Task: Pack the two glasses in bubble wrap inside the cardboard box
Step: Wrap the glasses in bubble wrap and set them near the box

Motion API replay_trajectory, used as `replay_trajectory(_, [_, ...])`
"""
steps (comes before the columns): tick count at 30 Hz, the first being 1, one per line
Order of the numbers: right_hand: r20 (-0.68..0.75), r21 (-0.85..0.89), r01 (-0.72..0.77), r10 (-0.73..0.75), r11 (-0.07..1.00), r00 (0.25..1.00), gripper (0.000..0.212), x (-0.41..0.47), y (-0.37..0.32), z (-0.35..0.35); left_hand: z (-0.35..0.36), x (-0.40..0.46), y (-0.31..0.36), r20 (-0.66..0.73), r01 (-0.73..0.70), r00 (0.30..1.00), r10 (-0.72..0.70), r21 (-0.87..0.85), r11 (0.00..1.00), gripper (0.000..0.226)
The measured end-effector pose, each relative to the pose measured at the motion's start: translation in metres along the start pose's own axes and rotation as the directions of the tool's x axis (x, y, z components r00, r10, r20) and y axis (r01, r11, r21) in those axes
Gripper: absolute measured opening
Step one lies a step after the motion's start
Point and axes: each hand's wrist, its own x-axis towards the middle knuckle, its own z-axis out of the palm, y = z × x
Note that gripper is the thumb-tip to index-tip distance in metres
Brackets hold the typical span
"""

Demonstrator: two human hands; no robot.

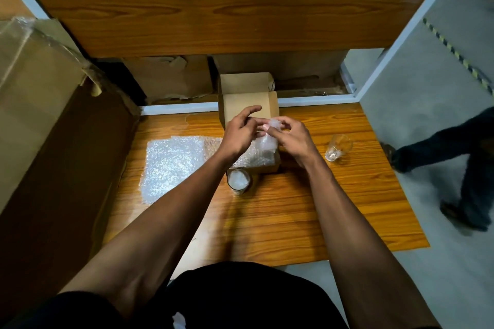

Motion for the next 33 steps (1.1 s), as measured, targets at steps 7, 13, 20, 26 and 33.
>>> replay_trajectory(7, [-0.121, 0.193, -0.063, 0.087, 0.979, 0.989, 0.038, 0.002, 0.003, -0.01, 0.01, 0.005, 0.001, -0.018, -0.119, 0.992, 0.126, 0.221, 0.968, 0.044])
replay_trajectory(13, [-0.054, 0.269, -0.076, 0.094, 0.96, 0.994, 0.03, -0.011, 0.004, -0.031, 0.021, 0.011, 0.005, 0.12, 0.07, 0.989, -0.084, 0.115, 0.991, 0.025])
replay_trajectory(20, [-0.149, 0.167, -0.087, 0.112, 0.982, 0.982, 0.031, -0.016, 0.023, -0.05, 0.05, 0.008, 0.0, 0.087, 0.051, 0.994, -0.064, 0.148, 0.988, 0.022])
replay_trajectory(26, [-0.33, -0.109, -0.094, 0.053, 0.99, 0.943, 0.024, -0.018, 0.023, -0.061, 0.072, 0.003, -0.001, 0.058, -0.133, 0.991, 0.12, 0.369, 0.92, 0.019])
replay_trajectory(33, [-0.415, -0.335, -0.063, -0.087, 0.94, 0.906, 0.018, -0.022, 0.019, -0.069, 0.101, -0.004, -0.003, 0.047, -0.252, 0.964, 0.262, 0.471, 0.845, 0.021])
